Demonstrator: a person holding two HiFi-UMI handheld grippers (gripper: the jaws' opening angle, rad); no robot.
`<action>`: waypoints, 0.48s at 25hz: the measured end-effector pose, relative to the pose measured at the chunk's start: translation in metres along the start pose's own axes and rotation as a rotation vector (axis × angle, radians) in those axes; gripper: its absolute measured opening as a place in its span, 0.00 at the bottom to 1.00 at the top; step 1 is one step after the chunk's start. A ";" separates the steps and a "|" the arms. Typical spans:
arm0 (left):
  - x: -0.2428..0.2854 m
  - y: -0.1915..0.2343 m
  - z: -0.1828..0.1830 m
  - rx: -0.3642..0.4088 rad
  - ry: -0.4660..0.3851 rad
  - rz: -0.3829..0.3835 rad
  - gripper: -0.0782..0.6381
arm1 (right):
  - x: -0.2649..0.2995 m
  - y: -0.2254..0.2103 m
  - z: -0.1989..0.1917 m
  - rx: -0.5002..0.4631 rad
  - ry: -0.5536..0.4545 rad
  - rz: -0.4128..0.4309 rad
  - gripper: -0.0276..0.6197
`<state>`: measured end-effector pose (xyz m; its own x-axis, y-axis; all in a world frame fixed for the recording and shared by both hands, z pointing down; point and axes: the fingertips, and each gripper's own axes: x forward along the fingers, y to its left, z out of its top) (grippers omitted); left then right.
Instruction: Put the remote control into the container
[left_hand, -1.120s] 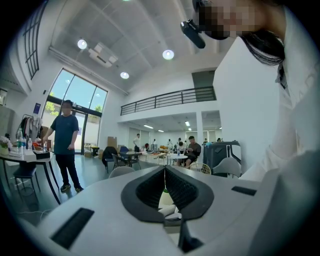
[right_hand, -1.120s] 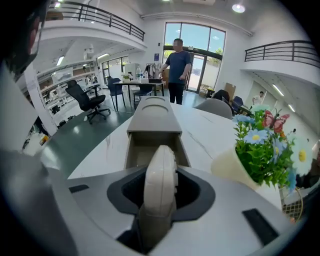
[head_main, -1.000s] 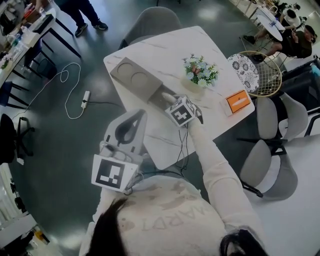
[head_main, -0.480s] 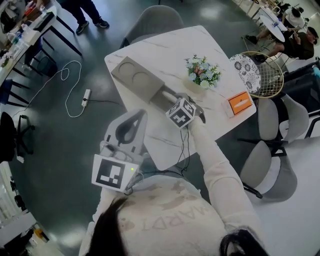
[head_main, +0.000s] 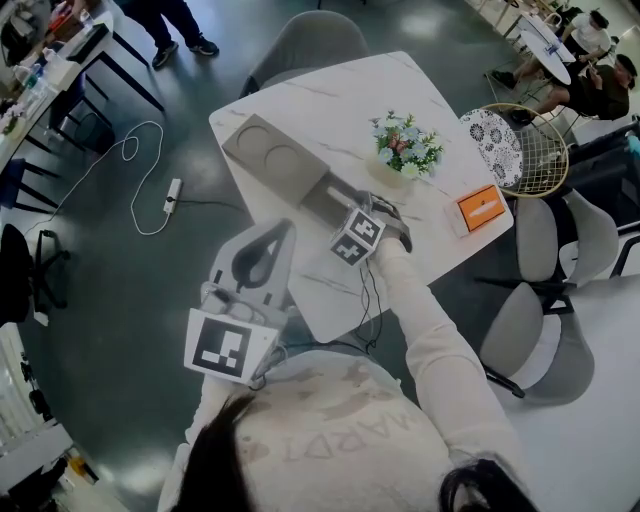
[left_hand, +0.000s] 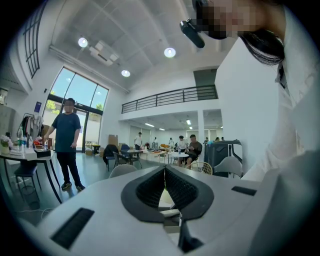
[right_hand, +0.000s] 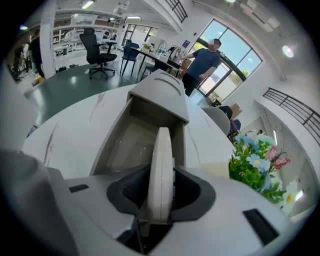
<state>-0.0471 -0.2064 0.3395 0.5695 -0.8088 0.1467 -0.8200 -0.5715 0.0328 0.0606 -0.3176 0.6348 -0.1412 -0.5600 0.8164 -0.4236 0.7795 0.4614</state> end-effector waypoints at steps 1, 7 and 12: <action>0.000 0.000 0.000 0.001 0.000 0.001 0.13 | 0.001 0.001 -0.001 -0.013 0.013 -0.010 0.23; 0.000 0.004 -0.001 -0.001 0.005 0.006 0.13 | 0.006 0.004 -0.003 -0.051 0.062 -0.054 0.23; 0.001 0.006 -0.002 -0.004 0.009 0.004 0.13 | 0.008 0.005 -0.001 -0.103 0.077 -0.055 0.23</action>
<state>-0.0514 -0.2101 0.3415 0.5661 -0.8096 0.1555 -0.8222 -0.5680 0.0361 0.0580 -0.3184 0.6438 -0.0491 -0.5823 0.8115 -0.3341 0.7752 0.5361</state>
